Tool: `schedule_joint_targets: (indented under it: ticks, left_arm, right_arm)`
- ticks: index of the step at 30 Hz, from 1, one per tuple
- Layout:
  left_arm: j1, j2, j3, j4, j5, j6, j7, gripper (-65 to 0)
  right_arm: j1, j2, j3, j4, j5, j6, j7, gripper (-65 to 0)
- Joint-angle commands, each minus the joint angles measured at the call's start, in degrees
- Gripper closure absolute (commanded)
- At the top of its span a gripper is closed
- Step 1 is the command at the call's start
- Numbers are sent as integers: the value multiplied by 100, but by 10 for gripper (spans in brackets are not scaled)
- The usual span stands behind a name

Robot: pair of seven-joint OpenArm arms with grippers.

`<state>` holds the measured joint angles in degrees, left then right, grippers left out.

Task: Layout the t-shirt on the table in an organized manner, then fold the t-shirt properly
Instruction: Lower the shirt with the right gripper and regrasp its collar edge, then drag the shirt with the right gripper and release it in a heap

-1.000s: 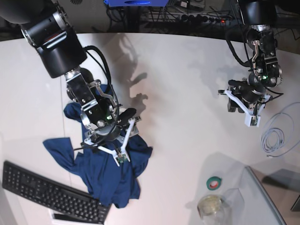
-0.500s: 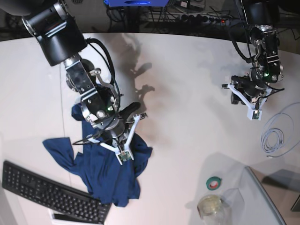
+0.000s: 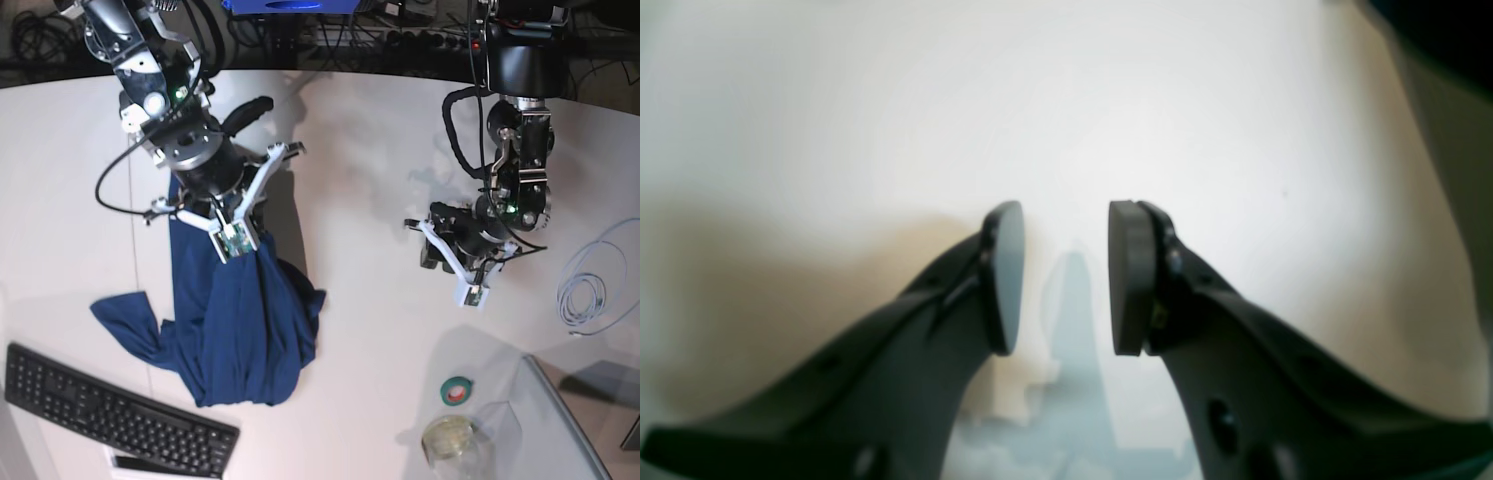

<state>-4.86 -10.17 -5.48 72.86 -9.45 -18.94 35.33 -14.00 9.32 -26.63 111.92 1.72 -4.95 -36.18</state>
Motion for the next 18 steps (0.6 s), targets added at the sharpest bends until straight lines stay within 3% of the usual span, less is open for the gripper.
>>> schedule_joint_targets:
  ticks: [1,4,10,13,16,18]
  left_arm:
    - [-169,-59,-37,-20,-17,26,-91,-209]
    - [-283,-77,-63,-266,-17,26,-91,-209]
    - [-309,-314,-72,-451,-17,26,-100,-206]
    - [-274,-569,-125,-442,-17,35,-100,-204]
    - [-239,-754,-723,-460,-17,35,-100,-206]
    - [-133,-780,-1391,-468,-17,26,-100,-207]
  right_arm:
    - [-90,-14,13,224,0,86,177,0]
    - [-477,118,22,276,0,394,177,0]
    - [-398,118,30,-937,0,420,133,-26]
    - [-345,110,30,-1245,0,420,-131,-174]
    - [-407,110,39,-867,9,420,-298,-339]
    - [-459,110,22,-453,-27,403,-298,-359]
